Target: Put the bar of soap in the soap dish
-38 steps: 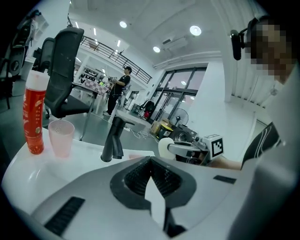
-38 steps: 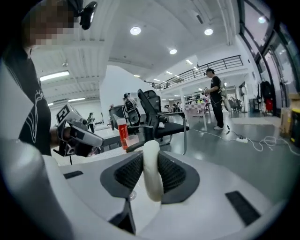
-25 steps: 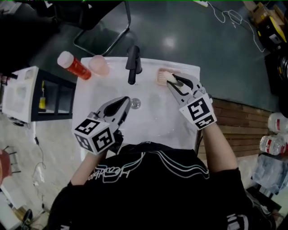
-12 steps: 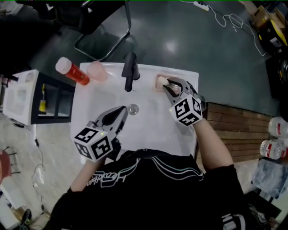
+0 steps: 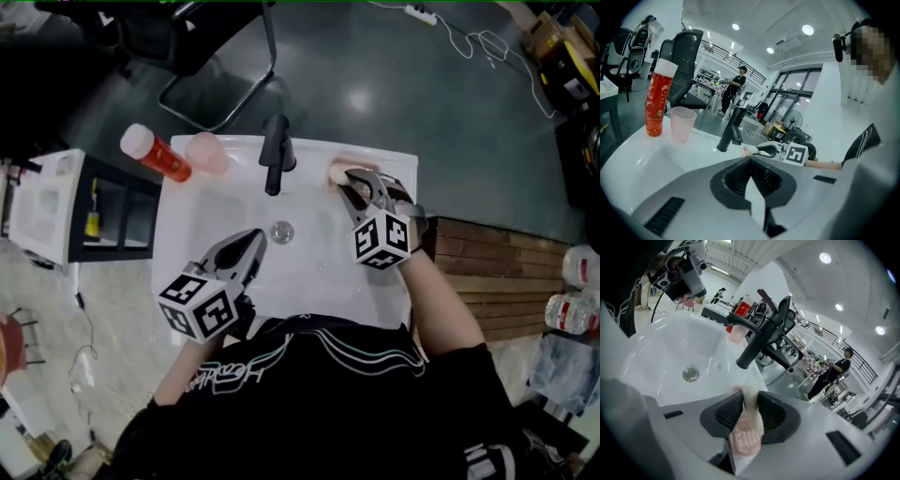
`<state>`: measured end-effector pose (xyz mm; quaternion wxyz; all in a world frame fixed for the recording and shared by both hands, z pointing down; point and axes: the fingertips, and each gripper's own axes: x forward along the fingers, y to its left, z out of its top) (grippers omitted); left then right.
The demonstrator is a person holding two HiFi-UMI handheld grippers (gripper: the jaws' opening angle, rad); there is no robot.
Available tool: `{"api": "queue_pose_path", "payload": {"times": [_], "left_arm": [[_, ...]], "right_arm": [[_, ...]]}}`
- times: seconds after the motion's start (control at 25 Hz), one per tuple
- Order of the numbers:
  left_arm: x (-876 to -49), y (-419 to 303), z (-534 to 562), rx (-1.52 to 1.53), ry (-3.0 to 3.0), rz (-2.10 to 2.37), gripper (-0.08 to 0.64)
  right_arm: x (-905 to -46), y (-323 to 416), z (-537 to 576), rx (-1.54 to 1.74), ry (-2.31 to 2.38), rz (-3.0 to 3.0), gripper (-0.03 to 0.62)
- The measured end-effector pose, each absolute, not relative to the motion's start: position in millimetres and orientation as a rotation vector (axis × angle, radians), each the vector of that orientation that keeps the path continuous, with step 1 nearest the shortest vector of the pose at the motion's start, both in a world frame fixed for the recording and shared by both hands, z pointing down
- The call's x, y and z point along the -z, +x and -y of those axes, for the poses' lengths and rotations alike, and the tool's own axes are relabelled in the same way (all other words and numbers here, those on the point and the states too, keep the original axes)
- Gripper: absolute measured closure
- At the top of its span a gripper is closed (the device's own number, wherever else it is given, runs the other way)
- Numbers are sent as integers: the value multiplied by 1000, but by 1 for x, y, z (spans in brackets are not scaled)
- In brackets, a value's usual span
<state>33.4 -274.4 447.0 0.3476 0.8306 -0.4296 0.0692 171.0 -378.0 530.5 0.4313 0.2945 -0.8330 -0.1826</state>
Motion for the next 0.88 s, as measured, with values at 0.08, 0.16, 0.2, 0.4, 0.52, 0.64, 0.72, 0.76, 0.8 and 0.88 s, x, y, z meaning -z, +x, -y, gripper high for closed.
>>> {"api": "queue_pose_path", "payload": {"times": [0.08,0.16,0.2,0.4,0.52,0.64,0.72,0.76,0.8,0.88], "left_arm": [[-447,33,274,-179,2149,1116,540],[-446,33,273,-178,2146,1116,540],[-446,33,273,-177,2147,1117,540],[-446,28,274,-169,2145,1127,540],[-448,26,274,-166,2137,1130,540],[-448,28,275,-159,2141,1119,540],[-446,31,274,-155,2150,1107,540],[-444,32,274,-154,2155,1102,540],[-442,33,274,-154,2161,1097,540],[-438,34,274,-154,2176,1087,540]], "right_arm": [[-535,170,377,464,708,2050,469],[-539,170,377,443,701,2043,463],[-539,170,378,417,708,2053,459],[-539,171,379,196,736,2157,412],[-536,171,377,43,733,2241,344],[-528,172,376,-81,763,2318,314],[-522,174,373,-128,788,2346,305],[-518,176,371,-153,804,2363,304],[-513,177,368,-187,823,2386,304],[-499,179,364,-286,865,2454,304]]}}
